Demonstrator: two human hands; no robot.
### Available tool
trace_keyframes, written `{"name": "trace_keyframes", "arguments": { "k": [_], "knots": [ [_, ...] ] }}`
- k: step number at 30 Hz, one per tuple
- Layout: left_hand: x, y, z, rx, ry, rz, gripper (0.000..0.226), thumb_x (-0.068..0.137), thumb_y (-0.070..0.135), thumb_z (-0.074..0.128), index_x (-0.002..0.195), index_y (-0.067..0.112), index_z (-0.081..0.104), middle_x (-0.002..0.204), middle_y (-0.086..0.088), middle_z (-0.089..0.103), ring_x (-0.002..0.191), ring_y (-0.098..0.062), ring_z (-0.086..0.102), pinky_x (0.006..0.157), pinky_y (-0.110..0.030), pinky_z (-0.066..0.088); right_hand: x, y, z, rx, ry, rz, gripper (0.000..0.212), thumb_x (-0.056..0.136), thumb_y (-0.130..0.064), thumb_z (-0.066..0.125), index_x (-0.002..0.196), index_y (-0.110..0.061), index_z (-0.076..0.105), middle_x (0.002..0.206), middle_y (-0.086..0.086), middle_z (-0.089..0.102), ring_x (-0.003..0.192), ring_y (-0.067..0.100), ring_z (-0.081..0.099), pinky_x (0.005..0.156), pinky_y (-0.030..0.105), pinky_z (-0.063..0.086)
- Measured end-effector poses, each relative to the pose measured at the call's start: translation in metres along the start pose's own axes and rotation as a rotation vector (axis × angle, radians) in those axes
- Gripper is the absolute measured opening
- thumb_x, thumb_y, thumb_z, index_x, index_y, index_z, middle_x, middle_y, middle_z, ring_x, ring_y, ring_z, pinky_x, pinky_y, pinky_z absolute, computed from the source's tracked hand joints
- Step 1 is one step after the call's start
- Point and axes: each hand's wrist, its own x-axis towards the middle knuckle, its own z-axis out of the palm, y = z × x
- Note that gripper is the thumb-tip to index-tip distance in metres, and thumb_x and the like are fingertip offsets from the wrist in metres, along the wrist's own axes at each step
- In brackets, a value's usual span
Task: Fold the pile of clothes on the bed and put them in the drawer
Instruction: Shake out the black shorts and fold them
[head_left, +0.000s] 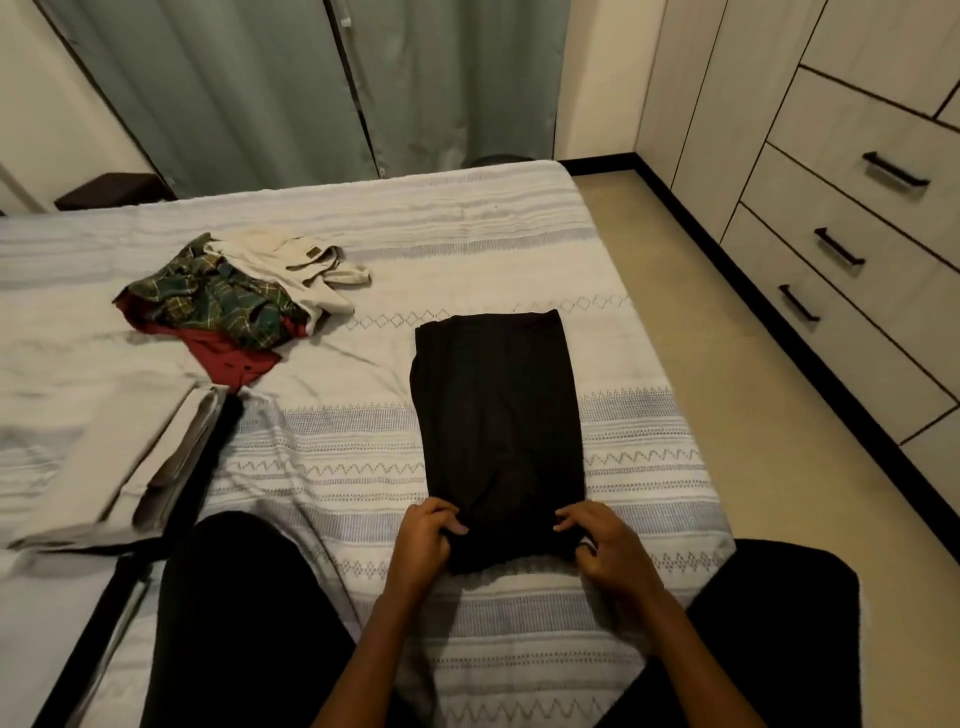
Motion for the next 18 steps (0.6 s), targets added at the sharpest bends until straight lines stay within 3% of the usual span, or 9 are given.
{"name": "trace_keyframes", "arguments": {
  "k": [1, 3, 5, 8, 10, 11, 13, 16, 18],
  "knots": [
    [0.0, 0.004, -0.004, -0.02, 0.006, -0.058, 0.041, 0.064, -0.014, 0.056, 0.066, 0.022, 0.076, 0.09, 0.006, 0.068, 0.082, -0.018, 0.066, 0.075, -0.008, 0.044, 0.001, -0.002, -0.004, -0.009, 0.008, 0.017, 0.031, 0.07, -0.014, 0.052, 0.088, -0.03, 0.072, 0.112, -0.019, 0.066, 0.105, 0.002, 0.06, 0.081, 0.025, 0.054],
    [0.006, 0.018, -0.013, 0.076, 0.089, -0.133, 0.036, 0.069, 0.001, 0.05, 0.065, 0.028, 0.075, 0.086, 0.01, 0.066, 0.081, -0.016, 0.062, 0.072, -0.025, 0.048, 0.014, -0.007, -0.011, -0.069, 0.125, 0.039, 0.026, 0.072, -0.023, 0.045, 0.07, -0.033, 0.069, 0.101, -0.02, 0.067, 0.093, 0.007, 0.061, 0.071, 0.029, 0.051],
    [0.014, 0.031, -0.015, 0.224, 0.192, -0.073, 0.032, 0.078, 0.02, 0.043, 0.08, 0.029, 0.074, 0.092, 0.007, 0.065, 0.089, -0.02, 0.057, 0.076, -0.035, 0.045, 0.033, -0.017, -0.011, -0.179, 0.264, 0.067, 0.029, 0.077, -0.025, 0.042, 0.072, -0.029, 0.07, 0.092, -0.012, 0.068, 0.085, 0.015, 0.058, 0.07, 0.033, 0.048],
    [0.03, 0.041, -0.003, 0.258, -0.003, 0.003, 0.048, 0.094, 0.043, 0.035, 0.127, 0.025, 0.064, 0.134, -0.003, 0.059, 0.127, -0.03, 0.052, 0.105, -0.042, 0.04, 0.064, -0.039, 0.0, -0.22, 0.277, 0.05, 0.032, 0.086, -0.026, 0.046, 0.103, -0.023, 0.074, 0.104, -0.003, 0.069, 0.097, 0.021, 0.061, 0.083, 0.037, 0.052],
    [0.035, 0.041, 0.01, 0.343, -0.221, -0.064, 0.069, 0.092, 0.063, 0.017, 0.15, 0.031, 0.04, 0.16, 0.001, 0.032, 0.149, -0.027, 0.025, 0.121, -0.042, 0.017, 0.076, -0.044, 0.016, -0.308, 0.084, 0.039, 0.046, 0.094, -0.041, 0.044, 0.13, -0.021, 0.065, 0.132, 0.003, 0.063, 0.124, 0.025, 0.057, 0.103, 0.043, 0.048],
    [0.037, 0.04, 0.014, 0.393, -0.272, -0.109, 0.075, 0.09, 0.067, 0.007, 0.153, 0.035, 0.032, 0.163, 0.005, 0.023, 0.151, -0.024, 0.018, 0.122, -0.041, 0.011, 0.079, -0.045, 0.025, -0.388, -0.044, 0.086, 0.055, 0.097, -0.051, 0.04, 0.142, -0.022, 0.055, 0.148, 0.004, 0.051, 0.139, 0.026, 0.044, 0.114, 0.046, 0.038],
    [0.039, 0.043, 0.015, 0.453, -0.209, -0.181, 0.075, 0.091, 0.065, 0.002, 0.149, 0.036, 0.041, 0.159, 0.006, 0.034, 0.144, -0.025, 0.032, 0.116, -0.041, 0.022, 0.08, -0.045, 0.037, -0.505, -0.177, 0.242, 0.063, 0.099, -0.061, 0.035, 0.149, -0.025, 0.044, 0.16, 0.0, 0.036, 0.149, 0.025, 0.029, 0.118, 0.048, 0.026],
    [0.063, 0.052, 0.009, 0.509, -0.013, -0.171, 0.063, 0.099, 0.055, 0.012, 0.132, 0.029, 0.059, 0.131, 0.003, 0.062, 0.115, -0.026, 0.054, 0.096, -0.041, 0.038, 0.099, -0.058, 0.037, -0.496, 0.017, 0.286, 0.055, 0.094, -0.058, 0.038, 0.122, -0.021, 0.067, 0.13, 0.005, 0.063, 0.122, 0.031, 0.056, 0.096, 0.049, 0.044],
    [0.083, 0.049, 0.007, 0.498, 0.0, -0.153, 0.056, 0.102, 0.051, 0.019, 0.134, 0.026, 0.058, 0.133, 0.001, 0.061, 0.119, -0.026, 0.053, 0.098, -0.041, 0.038, 0.122, -0.063, 0.034, -0.458, 0.072, 0.256, 0.051, 0.096, -0.051, 0.038, 0.126, -0.019, 0.066, 0.131, 0.007, 0.063, 0.127, 0.031, 0.053, 0.101, 0.049, 0.042]
  ]
}}
